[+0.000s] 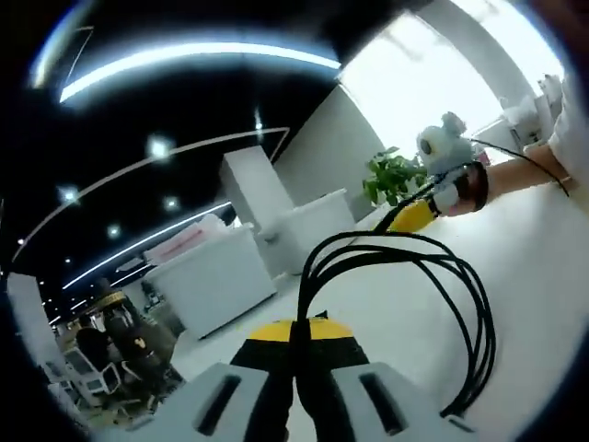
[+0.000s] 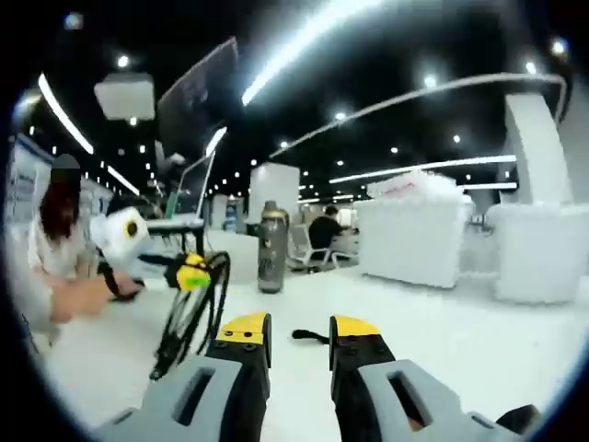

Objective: Coil the Type-C to USB data cable on the desktop and secure it with Velcro straps.

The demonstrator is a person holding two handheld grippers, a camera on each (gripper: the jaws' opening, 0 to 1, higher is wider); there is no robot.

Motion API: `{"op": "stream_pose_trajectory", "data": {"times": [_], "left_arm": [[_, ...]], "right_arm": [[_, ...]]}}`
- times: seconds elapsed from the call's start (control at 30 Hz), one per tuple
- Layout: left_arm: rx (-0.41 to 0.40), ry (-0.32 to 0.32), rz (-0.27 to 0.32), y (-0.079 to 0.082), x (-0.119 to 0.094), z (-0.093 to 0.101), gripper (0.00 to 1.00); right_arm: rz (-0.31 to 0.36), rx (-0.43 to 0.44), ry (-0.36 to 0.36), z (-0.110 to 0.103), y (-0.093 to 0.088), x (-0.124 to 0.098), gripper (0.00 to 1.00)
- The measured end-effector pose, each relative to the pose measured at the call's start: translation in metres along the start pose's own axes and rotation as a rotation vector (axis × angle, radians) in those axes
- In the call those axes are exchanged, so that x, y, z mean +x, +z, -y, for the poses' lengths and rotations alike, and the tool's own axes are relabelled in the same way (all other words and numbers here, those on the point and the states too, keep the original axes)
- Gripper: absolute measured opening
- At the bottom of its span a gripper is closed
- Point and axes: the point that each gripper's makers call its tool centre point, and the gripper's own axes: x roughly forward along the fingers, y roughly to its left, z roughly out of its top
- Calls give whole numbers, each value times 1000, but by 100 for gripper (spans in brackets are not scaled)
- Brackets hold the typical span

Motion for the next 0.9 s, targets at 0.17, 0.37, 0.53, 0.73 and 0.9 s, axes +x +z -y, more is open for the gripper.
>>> {"op": "stream_pose_trajectory", "data": {"times": [0.17,0.37,0.53,0.73,0.9], "left_arm": [[-57,52,-18,-8,-9,-18,4],[-76,91,-17,-10,-14,-27,5],[-77,97,-8,-6,-16,-27,5],[-80,92,6,0,-16,-25,5],[-87,91,16,4,-17,-25,5]], "right_arm": [[-41,-43,65,-19,-41,52,25],[-121,-219,56,-12,-70,103,25],[-154,-230,87,-15,-81,127,25],[-170,-141,113,-18,-83,138,22],[-171,-194,103,-17,-83,140,14]]}}
